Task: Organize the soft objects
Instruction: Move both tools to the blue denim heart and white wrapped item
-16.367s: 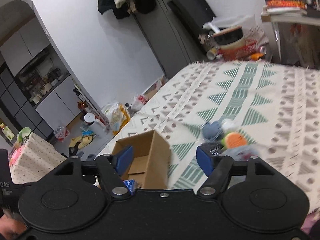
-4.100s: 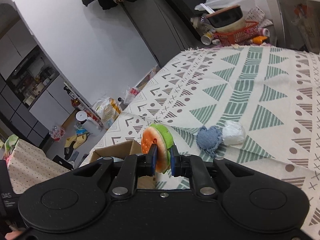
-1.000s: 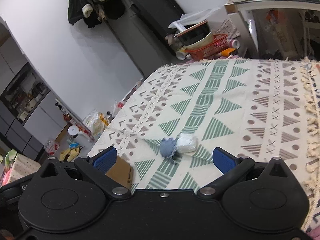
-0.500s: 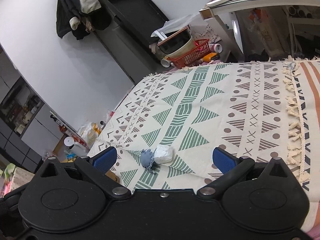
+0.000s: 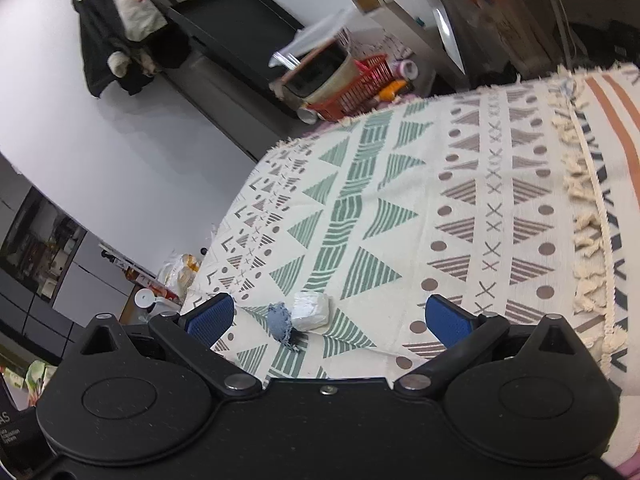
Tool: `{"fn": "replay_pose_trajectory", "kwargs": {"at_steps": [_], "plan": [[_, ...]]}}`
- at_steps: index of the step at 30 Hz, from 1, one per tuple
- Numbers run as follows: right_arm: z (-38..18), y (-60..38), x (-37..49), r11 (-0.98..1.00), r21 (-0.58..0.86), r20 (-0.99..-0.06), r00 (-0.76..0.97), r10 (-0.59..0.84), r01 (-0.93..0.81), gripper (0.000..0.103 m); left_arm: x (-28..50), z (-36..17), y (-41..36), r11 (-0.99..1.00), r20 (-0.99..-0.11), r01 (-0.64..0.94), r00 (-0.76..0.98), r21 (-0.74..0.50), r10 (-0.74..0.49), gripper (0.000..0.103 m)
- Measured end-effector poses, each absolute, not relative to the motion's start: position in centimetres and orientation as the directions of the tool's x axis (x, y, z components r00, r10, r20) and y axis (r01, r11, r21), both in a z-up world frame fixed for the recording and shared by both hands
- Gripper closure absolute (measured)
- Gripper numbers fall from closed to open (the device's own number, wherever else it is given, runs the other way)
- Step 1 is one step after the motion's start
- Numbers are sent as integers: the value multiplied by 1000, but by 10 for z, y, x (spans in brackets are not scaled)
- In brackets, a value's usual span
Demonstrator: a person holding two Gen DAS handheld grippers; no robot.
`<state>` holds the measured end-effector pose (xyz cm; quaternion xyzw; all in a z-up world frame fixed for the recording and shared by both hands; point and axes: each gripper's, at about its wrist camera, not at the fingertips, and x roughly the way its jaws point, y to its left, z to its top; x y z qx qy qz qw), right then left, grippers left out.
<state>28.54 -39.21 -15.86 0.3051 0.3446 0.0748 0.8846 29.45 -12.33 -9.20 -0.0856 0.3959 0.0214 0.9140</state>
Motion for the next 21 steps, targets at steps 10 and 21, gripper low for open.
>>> {"fn": "replay_pose_trajectory", "kwargs": {"at_steps": [10,21], "plan": [[-180,-380,320,790,604,-586,729,354,101,0,332,-126,-112,967,-757,-123,647,-222,-92,1],[-202,-369,356,784,607,-595,729,338,132,2,375,-172,-105,953,-782,-129,606,-275,-144,3]]}}
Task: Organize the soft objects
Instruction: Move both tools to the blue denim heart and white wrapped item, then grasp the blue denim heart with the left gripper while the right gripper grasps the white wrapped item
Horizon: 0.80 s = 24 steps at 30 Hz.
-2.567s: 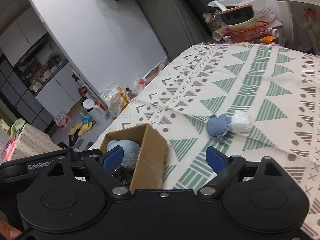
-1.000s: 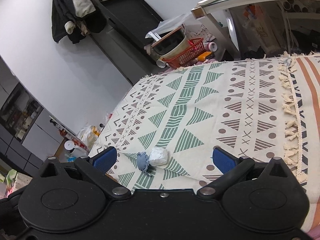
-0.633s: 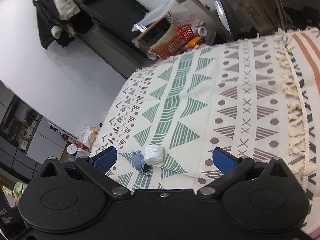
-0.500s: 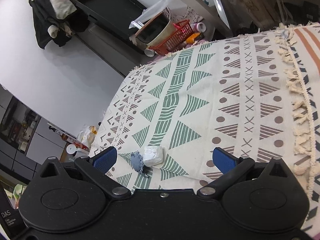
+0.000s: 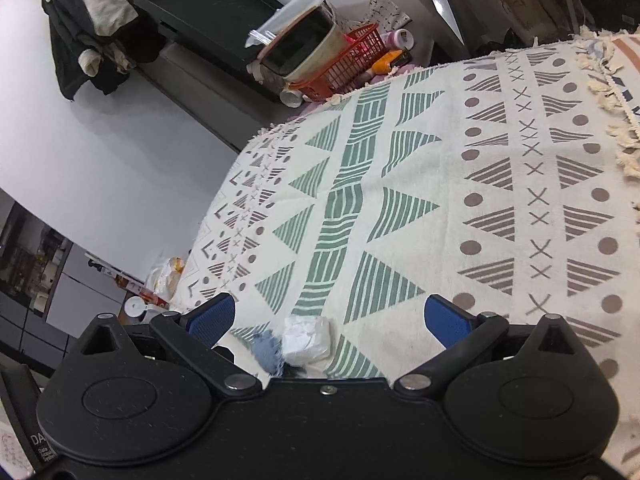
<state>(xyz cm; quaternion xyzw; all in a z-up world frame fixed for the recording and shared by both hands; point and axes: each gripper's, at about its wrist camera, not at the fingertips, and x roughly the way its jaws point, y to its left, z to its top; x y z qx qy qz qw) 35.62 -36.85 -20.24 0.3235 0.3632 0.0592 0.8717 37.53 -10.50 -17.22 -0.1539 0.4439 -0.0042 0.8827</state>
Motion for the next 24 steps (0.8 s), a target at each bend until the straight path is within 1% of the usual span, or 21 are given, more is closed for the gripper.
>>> {"fn": "replay_pose_trajectory", "kwargs": {"at_steps": [2,7,13,18,19,20,21,23,24], "plan": [[-208,-367,364,781,607,-605,722,336,145,4,383,-178,-106,953,-785,-121,600,-278,-153,3],[-219,-359,378,777,609,-619,708,341,158,4,400,-191,-107,945,-782,-116,596,-306,-180,3],[-235,-357,395,747,631,-643,681,350,212,5,419,-206,-109,943,-810,-135,558,-305,-183,6],[-246,-349,405,748,630,-659,652,375,207,5,430,-220,-109,938,-823,-148,535,-313,-190,6],[-248,-347,407,749,628,-665,645,376,211,6,432,-225,-108,936,-831,-155,522,-316,-194,9],[-251,-346,409,747,629,-669,639,380,214,8,434,-228,-108,935,-839,-166,510,-312,-190,16],[-255,-344,411,744,633,-672,630,388,217,11,436,-233,-106,934,-851,-185,493,-304,-180,20],[-260,-343,413,737,638,-678,616,400,223,12,438,-241,-99,920,-865,-232,470,-315,-178,37],[-262,-342,413,734,641,-679,612,405,226,12,437,-243,-95,915,-865,-249,472,-319,-173,41]]}}
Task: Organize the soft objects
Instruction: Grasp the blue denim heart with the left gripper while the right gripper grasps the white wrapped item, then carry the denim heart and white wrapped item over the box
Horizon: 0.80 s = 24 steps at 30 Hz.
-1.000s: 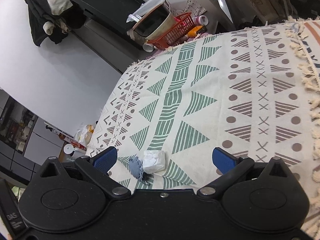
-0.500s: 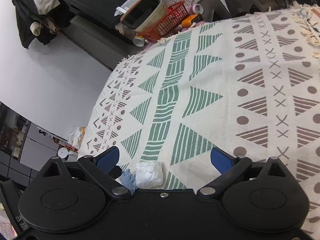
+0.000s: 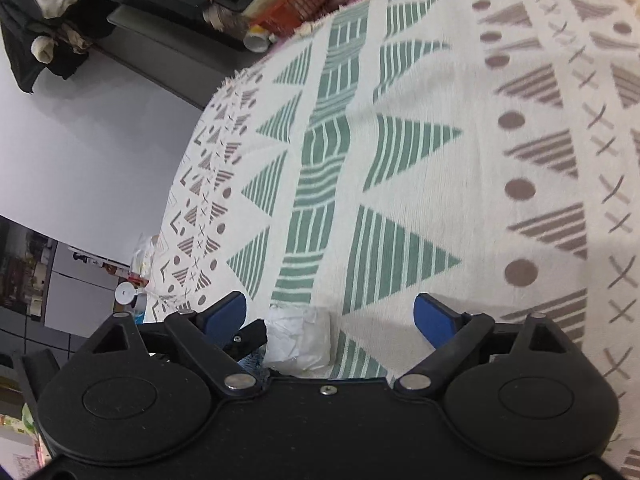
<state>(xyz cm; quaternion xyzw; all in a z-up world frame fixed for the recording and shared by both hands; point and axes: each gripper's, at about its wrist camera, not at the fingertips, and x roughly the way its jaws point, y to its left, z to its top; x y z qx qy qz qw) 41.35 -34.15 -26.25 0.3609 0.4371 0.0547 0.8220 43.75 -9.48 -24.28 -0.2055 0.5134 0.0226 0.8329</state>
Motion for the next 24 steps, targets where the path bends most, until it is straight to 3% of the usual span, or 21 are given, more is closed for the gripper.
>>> {"fn": "replay_pose_trajectory", "kwargs": {"at_steps": [4,10,13,17,24], "plan": [[-269,-336,415,736,639,-685,599,414,223,12,435,-241,-88,910,-859,-251,480,-330,-180,55],[-268,-323,417,761,624,-687,589,425,178,12,430,-229,-86,906,-851,-232,482,-354,-209,59],[-267,-316,416,802,577,-705,590,394,155,26,427,-223,-84,907,-848,-233,490,-350,-202,60],[-263,-309,413,849,518,-728,573,375,102,66,420,-216,-81,910,-846,-231,497,-344,-194,60],[-251,-304,404,870,491,-718,583,380,38,68,402,-200,-71,912,-837,-239,521,-333,-169,60]]}}
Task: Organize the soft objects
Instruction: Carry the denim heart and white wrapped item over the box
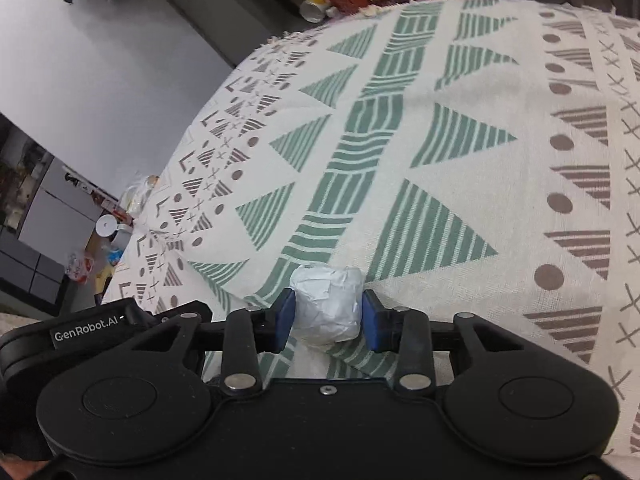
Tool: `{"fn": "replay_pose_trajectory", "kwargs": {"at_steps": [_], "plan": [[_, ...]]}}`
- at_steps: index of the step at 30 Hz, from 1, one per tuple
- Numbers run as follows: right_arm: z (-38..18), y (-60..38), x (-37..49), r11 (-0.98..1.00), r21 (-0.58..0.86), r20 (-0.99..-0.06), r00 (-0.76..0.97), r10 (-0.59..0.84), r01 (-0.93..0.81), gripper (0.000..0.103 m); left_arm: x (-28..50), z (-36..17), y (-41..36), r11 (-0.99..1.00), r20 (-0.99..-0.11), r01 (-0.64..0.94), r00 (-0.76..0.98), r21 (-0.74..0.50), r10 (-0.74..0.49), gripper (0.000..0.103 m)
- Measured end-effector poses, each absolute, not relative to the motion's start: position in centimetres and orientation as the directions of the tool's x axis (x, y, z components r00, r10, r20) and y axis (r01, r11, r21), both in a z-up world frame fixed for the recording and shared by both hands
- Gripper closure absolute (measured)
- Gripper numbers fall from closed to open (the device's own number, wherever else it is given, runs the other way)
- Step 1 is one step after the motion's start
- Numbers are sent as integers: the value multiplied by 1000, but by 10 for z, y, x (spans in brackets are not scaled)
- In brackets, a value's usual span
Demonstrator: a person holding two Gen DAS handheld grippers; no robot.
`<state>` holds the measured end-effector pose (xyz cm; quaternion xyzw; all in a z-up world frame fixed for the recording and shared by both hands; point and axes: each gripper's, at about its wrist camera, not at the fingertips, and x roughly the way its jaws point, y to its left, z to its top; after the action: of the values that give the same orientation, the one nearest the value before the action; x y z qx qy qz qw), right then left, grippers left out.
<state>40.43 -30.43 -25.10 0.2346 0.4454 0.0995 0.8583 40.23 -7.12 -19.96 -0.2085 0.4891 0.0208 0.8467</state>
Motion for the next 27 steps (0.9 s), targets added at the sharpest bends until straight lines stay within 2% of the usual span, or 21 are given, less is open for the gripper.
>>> {"fn": "replay_pose_trajectory", "kwargs": {"at_steps": [16,27], "plan": [[-198,-301,377,867,498,-653,649,389,-19,68,358,-142,-56,927,-774,-222,624,-304,-104,60],[-158,-273,335,895,438,-604,709,364,-86,68,320,-115,-38,932,-729,-205,679,-299,-85,60]]}}
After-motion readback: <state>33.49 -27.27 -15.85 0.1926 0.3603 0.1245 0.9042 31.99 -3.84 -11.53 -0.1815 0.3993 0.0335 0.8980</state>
